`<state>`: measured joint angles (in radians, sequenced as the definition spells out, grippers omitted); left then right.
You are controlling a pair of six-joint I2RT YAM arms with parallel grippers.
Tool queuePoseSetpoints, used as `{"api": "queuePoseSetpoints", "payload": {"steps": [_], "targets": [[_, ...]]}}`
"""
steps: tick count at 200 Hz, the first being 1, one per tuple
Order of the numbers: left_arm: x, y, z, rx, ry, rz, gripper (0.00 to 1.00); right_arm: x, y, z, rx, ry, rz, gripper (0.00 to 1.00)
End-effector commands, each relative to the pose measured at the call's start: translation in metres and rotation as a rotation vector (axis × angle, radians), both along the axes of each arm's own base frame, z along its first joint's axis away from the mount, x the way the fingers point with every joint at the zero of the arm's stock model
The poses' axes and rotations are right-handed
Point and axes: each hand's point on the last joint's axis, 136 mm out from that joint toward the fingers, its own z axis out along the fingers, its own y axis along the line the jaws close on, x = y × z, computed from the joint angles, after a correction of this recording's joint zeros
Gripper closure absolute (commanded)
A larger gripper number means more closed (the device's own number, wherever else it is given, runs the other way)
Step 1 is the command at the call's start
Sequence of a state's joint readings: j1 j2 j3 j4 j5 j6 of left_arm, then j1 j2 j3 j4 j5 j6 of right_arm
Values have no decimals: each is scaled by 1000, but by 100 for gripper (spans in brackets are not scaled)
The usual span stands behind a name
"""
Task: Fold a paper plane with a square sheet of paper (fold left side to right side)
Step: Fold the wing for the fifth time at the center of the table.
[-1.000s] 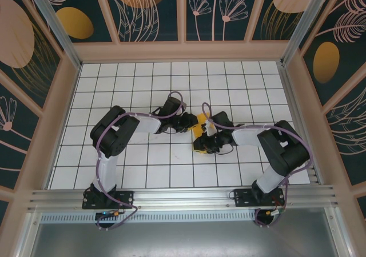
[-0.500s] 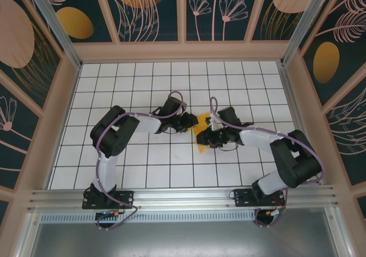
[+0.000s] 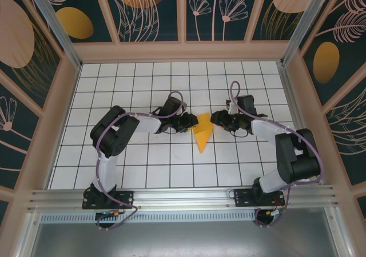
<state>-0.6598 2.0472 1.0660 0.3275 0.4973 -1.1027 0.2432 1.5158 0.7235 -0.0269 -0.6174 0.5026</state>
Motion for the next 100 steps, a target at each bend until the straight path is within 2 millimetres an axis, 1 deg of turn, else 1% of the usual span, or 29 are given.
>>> {"api": "queuePoseSetpoints", "payload": {"steps": [1,35,63,71,84,100], "targets": [[3,18,-24,89,23,29,69,0,3,-10,5,33,17,53],[3,16,-21,81,17,25,69,-12,16,-21,69,101,57,54],[5,14,-14,70,4,18,69,-23,28,-34,68,164,97,57],[5,13,-13,67,1,15,69,-25,31,-37,71,177,103,60],[6,11,-8,55,-6,10,68,-27,34,-40,79,191,102,69],[8,7,6,33,-29,-3,66,-30,35,-42,84,198,88,79]]}}
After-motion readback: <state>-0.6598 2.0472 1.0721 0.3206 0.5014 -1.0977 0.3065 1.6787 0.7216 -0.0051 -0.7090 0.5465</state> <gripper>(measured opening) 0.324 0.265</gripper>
